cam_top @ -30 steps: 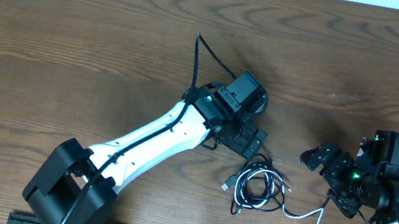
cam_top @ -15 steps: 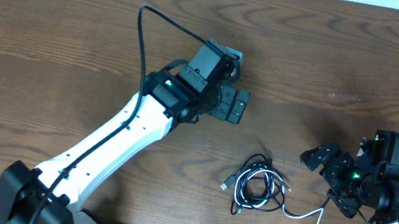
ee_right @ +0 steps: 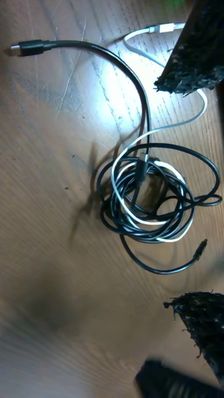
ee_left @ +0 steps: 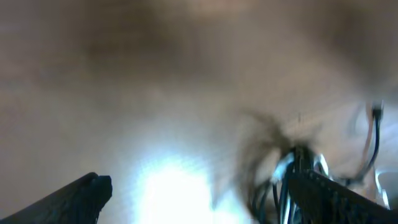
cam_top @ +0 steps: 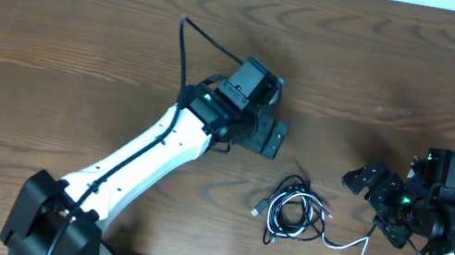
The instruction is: Untangle cables
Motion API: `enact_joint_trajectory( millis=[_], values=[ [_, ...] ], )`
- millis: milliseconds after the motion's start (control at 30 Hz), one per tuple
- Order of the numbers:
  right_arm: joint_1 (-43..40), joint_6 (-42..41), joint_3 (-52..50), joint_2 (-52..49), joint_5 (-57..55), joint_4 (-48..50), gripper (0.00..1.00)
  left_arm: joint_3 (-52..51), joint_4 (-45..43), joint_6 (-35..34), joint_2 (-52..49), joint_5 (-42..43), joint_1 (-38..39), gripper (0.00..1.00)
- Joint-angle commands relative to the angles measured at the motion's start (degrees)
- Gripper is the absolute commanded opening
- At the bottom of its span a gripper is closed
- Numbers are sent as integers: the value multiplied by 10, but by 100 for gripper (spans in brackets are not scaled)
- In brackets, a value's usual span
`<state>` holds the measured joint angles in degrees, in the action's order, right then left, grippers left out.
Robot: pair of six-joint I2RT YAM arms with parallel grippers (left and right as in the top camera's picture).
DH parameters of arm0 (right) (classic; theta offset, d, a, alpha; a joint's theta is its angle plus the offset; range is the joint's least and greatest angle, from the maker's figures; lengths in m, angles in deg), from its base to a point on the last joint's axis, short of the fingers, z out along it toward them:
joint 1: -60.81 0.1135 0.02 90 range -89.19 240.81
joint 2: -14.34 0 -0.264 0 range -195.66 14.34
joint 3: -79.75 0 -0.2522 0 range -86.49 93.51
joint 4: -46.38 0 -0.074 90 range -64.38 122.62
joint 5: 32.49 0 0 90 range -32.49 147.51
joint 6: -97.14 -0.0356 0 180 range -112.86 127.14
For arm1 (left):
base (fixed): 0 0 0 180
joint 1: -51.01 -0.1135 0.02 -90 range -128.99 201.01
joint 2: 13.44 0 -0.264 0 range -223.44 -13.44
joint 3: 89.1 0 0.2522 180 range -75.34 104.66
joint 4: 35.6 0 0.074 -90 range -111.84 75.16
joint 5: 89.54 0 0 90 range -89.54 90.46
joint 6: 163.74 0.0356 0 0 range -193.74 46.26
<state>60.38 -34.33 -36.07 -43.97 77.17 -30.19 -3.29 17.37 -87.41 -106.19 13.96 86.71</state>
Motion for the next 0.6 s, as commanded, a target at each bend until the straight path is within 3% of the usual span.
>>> enact_joint_trajectory(
  millis=[0, 100, 367, 567],
  values=[
    [-2, 0, 4, 5, -3, 0, 99, 2, 46, 19, -9, 71, 1, 98],
    [-2, 0, 4, 5, -3, 0, 99, -4, 68, 49, -9, 104, 1, 98],
    [-2, 0, 4, 5, -3, 0, 99, -46, 14, 50, -9, 216, 8, 98],
    [-2, 0, 4, 5, -3, 0, 99, -70, -33, 50, -16, 216, 38, 98]
  ],
)
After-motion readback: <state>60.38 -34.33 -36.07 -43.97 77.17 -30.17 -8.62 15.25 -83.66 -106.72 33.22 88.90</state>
